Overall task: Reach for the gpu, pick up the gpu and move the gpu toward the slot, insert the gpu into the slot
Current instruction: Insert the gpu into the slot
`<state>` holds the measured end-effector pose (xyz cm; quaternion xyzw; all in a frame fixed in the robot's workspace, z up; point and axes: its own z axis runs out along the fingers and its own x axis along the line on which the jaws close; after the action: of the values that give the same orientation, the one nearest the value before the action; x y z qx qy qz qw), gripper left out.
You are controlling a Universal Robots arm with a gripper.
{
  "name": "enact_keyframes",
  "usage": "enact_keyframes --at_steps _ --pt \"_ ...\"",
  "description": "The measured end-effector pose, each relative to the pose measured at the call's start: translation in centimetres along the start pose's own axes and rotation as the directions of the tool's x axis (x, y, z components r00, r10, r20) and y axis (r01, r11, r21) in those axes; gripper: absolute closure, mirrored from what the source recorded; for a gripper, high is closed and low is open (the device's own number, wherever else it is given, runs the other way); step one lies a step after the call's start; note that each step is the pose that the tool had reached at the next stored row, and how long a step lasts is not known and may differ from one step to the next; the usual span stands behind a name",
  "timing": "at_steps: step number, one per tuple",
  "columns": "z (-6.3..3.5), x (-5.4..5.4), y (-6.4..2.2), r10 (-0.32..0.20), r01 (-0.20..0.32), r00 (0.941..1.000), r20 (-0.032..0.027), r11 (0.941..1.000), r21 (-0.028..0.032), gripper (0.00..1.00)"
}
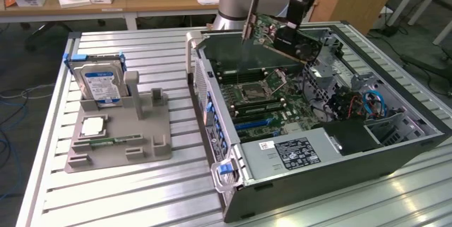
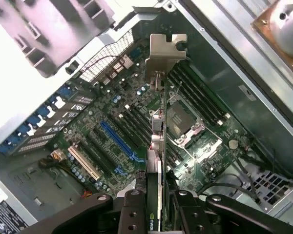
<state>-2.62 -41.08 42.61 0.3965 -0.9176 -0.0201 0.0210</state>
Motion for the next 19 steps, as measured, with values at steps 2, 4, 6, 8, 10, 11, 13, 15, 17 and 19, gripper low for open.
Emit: enact_keyframes --at_steps 2,4,6,8,10,11,13,15,17,19 --pt "0.02 0.0 0.0 -0.036 0.036 0.9994 -0.002 0.9994 0.0008 0.74" --pt "0.07 0.0 -0.01 -0.073 0.073 0.9973 -0.004 0.9973 0.0016 0.74" --pt "0.11 0.0 -0.01 -0.109 0.109 0.994 -0.006 0.994 0.0022 0.74" --pt "0.15 -0.01 -0.01 -0.145 0.145 0.9894 -0.0081 0.9894 0.0027 0.74" --pt "0.22 0.0 -0.01 -0.181 0.181 0.9834 -0.01 0.9834 0.0032 0.74" --pt "0.25 -0.01 -0.01 -0.199 0.199 0.98 -0.011 0.98 0.0038 0.74" --pt "0.33 0.0 -0.01 -0.231 0.231 0.9729 -0.0109 0.9729 0.0071 0.74" --pt "0.37 0.0 -0.02 -0.255 0.255 0.9668 -0.0073 0.9667 0.0172 0.74" --pt "0.42 0.0 -0.03 -0.278 0.278 0.9604 -0.001 0.9599 0.0316 0.74" --pt "0.48 0.0 -0.04 -0.294 0.294 0.9557 0.0037 0.9549 0.0429 0.74"
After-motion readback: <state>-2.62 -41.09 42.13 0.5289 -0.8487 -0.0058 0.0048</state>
